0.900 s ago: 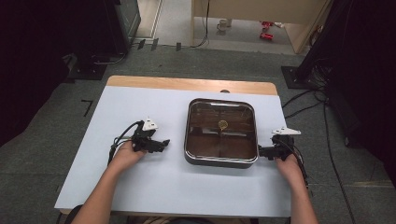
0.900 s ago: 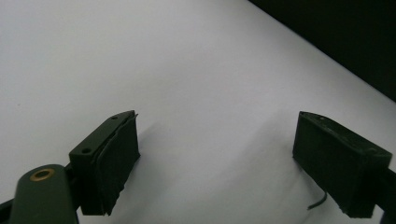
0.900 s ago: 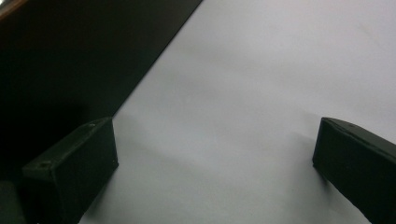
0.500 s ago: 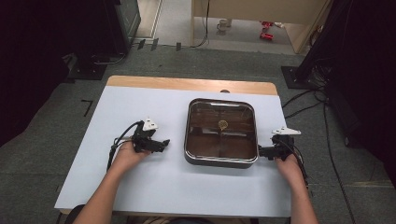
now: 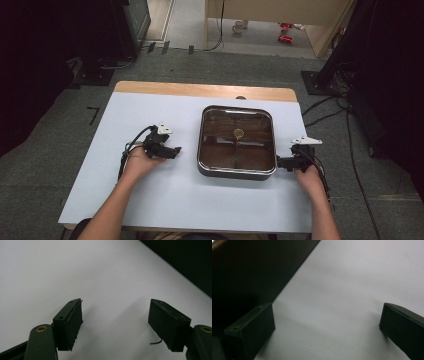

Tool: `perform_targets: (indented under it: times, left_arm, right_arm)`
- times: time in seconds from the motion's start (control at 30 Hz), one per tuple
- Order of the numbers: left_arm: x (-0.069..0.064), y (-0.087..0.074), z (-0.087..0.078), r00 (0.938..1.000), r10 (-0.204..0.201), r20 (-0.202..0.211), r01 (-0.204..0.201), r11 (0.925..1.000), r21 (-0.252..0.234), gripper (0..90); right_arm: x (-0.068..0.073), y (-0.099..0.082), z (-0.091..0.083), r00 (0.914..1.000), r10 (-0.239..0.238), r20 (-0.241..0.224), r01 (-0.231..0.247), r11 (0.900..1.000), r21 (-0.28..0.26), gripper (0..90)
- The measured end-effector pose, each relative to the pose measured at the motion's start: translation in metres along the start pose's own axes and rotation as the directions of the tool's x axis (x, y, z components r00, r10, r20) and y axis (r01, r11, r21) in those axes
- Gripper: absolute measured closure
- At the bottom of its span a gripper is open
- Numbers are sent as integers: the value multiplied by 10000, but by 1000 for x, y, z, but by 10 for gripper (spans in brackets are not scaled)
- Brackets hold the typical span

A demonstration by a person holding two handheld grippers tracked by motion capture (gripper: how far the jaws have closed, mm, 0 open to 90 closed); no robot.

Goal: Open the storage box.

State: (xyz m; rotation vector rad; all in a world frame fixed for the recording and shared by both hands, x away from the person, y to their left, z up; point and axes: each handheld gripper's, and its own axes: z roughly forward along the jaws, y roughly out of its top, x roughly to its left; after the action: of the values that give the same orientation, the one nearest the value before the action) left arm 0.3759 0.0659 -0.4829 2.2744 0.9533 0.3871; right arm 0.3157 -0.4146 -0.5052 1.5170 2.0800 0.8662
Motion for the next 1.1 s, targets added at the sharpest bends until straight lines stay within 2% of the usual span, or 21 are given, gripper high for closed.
perform_targets:
  times: [0.07, 0.1, 0.13, 0.2, 0.23, 0.3, 0.4, 0.47, 0.73, 0.83, 0.87, 0.97, 1.0, 1.03, 1.1]
  left_arm:
    - [1, 4, -4, 9999, -123, -25, 123, 9996, -268, 277]
    - [3, 7, -6, 9998, -142, 163, 147, 9995, -276, 318]
    - [3, 10, -7, 9995, -166, 276, 173, 9995, -253, 311]
    - [5, 17, -11, 9958, -394, 822, 420, 9987, -304, 305]
    - [6, 23, -13, 9921, -524, 1139, 576, 9974, -432, 305]
    - [5, 26, -15, 9910, -473, 1254, 528, 9978, -413, 305]
    - [0, 38, -22, 9907, -91, 1361, 162, 9986, -505, 304]
    - [-3, 49, -27, 9864, -8, 1646, 117, 9978, -655, 301]
    - [-16, 74, -38, 9772, 554, 2047, -344, 9939, -1048, 311]
    - [-22, 82, -39, 9726, 751, 2199, -538, 9934, -1011, 312]
    - [-27, 88, -40, 9689, 856, 2322, -617, 9922, -1085, 311]
    - [-32, 96, -39, 9652, 962, 2432, -706, 9912, -1120, 312]
    - [-36, 101, -38, 9622, 1120, 2483, -853, 9896, -1161, 311]
    - [-36, 101, -38, 9622, 1120, 2483, -853, 9896, -1161, 311]
    - [-42, 108, -35, 9579, 1217, 2600, -914, 9879, -1255, 313]
  right_arm:
    - [0, 0, 0, 10000, -1, -1, 1, 10000, -1, 0]
    - [0, 0, 0, 10000, 1, -1, -1, 10000, 0, 0]
    - [0, 0, 0, 10000, -1, -2, 1, 10000, 0, 0]
    - [0, 0, 0, 10000, -3, -3, 3, 10000, -3, 0]
    - [0, 0, 0, 10000, 1, -2, -1, 10000, 0, 0]
    - [0, 0, 0, 10000, 2, -3, -2, 10000, -1, 0]
    - [0, 0, 0, 10000, 4, -2, -4, 10000, -1, 0]
    - [0, 0, 0, 10000, 4, -5, -4, 10000, 1, 0]
    - [0, 0, 0, 10000, 9, -6, -9, 10000, -1, 0]
    - [0, 0, 0, 10000, 6, -7, -6, 10000, 0, 0]
    - [0, 0, 0, 10000, 14, -9, -14, 10000, 3, 0]
    - [0, 0, 0, 10000, 4, -12, -4, 10000, -1, 0]
    - [0, 0, 0, 10000, -9, -12, 9, 10000, -6, 0]
    - [0, 0, 0, 10000, -9, -12, 9, 10000, -6, 0]
    - [0, 0, 0, 10000, -12, -11, 12, 10000, -7, 0]
